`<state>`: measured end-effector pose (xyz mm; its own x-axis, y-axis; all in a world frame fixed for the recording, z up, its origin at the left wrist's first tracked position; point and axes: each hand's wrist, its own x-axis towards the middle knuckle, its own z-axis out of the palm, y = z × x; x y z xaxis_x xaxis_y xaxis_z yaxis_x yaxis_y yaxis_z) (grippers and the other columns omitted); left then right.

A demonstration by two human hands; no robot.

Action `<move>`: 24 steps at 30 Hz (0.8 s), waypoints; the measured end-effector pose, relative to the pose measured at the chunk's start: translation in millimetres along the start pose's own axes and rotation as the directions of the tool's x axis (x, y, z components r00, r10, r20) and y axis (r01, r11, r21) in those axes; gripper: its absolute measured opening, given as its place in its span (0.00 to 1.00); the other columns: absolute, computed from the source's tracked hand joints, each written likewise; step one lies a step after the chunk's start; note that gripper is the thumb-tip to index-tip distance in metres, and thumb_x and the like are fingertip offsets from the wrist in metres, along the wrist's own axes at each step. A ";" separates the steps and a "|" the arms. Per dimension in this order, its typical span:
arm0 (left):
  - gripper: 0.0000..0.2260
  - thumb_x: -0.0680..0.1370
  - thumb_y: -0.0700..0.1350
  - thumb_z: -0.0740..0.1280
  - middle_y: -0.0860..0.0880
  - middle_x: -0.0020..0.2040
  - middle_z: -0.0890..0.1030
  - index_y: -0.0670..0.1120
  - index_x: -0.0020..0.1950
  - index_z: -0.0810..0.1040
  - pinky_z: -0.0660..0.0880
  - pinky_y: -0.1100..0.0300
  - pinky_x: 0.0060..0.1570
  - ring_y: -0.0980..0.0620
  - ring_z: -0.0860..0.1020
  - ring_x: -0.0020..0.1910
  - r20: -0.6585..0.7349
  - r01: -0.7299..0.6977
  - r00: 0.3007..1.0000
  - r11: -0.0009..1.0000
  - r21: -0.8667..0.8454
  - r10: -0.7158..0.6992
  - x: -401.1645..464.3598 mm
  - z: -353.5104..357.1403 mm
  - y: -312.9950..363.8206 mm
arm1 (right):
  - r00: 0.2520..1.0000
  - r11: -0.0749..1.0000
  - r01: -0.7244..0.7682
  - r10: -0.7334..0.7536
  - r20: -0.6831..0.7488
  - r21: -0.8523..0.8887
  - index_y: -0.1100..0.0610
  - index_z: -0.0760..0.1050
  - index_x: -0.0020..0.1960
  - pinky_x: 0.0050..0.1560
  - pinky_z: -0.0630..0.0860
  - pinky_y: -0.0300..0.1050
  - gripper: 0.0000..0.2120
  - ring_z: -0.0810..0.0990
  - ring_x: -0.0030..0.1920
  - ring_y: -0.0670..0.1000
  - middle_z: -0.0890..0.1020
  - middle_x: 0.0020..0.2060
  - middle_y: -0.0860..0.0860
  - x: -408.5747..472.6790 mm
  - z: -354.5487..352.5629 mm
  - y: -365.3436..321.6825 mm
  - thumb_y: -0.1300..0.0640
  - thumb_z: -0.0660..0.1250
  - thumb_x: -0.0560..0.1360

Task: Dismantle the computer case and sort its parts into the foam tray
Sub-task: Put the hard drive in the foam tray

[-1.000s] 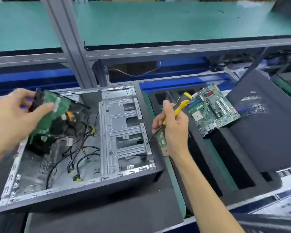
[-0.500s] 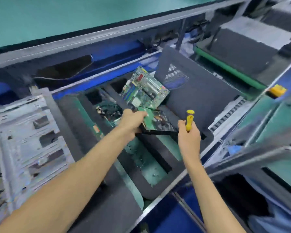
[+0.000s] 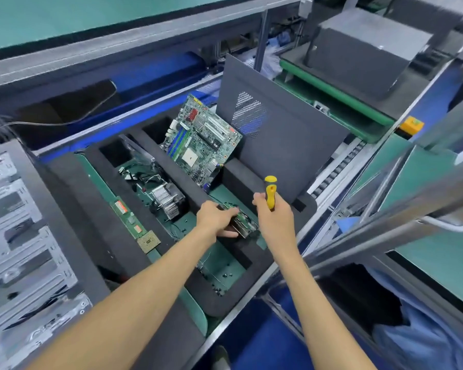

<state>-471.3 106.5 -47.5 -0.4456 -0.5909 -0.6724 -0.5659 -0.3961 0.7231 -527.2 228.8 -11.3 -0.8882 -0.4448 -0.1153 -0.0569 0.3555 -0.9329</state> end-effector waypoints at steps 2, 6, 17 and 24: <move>0.26 0.78 0.39 0.72 0.38 0.64 0.75 0.39 0.72 0.64 0.83 0.43 0.44 0.42 0.82 0.35 0.012 0.001 1.000 1.000 -0.004 -0.001 -1.6 -1.5 -2.1 | 1.000 1.000 0.016 -0.016 0.010 -0.017 0.64 0.77 0.49 0.41 0.71 0.39 0.15 0.74 0.40 0.51 0.81 0.43 0.59 -1.9 3.8 -1.6 0.51 0.63 0.81; 0.19 0.82 0.39 0.63 0.41 0.64 0.74 0.39 0.72 0.67 0.84 0.46 0.46 0.44 0.84 0.44 -0.031 -0.085 0.996 0.996 -0.004 0.085 -17.2 -28.6 2.2 | 0.998 0.999 0.033 -0.035 0.058 0.031 0.62 0.73 0.45 0.36 0.68 0.46 0.17 0.67 0.29 0.46 0.71 0.28 0.46 -6.0 18.6 -20.6 0.48 0.63 0.80; 0.07 0.79 0.38 0.65 0.46 0.49 0.82 0.51 0.50 0.77 0.82 0.49 0.47 0.50 0.83 0.43 -0.514 -0.508 0.745 0.861 -0.025 0.425 -150.3 -266.6 20.1 | 0.815 0.889 0.439 -0.333 0.475 -0.129 0.53 0.66 0.35 0.34 0.65 0.47 0.21 0.74 0.34 0.51 0.75 0.31 0.46 -82.1 180.0 -144.8 0.43 0.65 0.81; 0.17 0.77 0.46 0.68 0.35 0.57 0.78 0.39 0.62 0.73 0.72 0.41 0.58 0.33 0.75 0.58 -0.921 0.163 0.196 0.915 0.369 0.337 -226.4 -434.0 -144.2 | 0.769 0.580 0.543 -0.052 0.637 -0.608 0.63 0.63 0.69 0.62 0.71 0.58 0.32 0.71 0.67 0.67 0.66 0.68 0.64 -153.6 253.3 -150.3 0.41 0.67 0.78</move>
<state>12.2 -7.6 69.0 0.3610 -0.8963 0.2576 -0.8466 -0.1991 0.4936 -266.7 35.5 60.3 -0.3894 -0.8844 -0.2573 -0.7922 0.4641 -0.3962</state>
